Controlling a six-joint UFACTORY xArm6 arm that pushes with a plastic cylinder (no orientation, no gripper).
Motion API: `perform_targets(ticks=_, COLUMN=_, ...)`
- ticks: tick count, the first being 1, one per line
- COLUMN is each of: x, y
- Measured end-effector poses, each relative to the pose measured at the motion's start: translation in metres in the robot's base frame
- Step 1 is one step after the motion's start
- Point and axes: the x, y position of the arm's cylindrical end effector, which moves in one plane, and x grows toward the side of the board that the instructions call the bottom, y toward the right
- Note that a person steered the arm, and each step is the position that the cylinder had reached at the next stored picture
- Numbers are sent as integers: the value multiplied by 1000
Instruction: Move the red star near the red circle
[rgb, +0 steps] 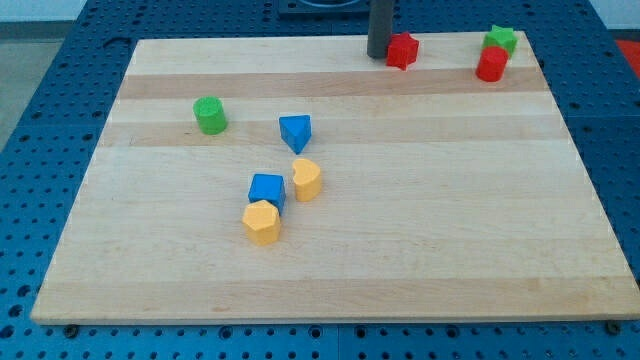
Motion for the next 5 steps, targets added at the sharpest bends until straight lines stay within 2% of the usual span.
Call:
perform_targets(ticks=1, x=2, y=1)
perform_targets(ticks=3, x=2, y=79)
perform_targets(ticks=4, x=5, y=66)
perform_targets(ticks=5, x=7, y=1)
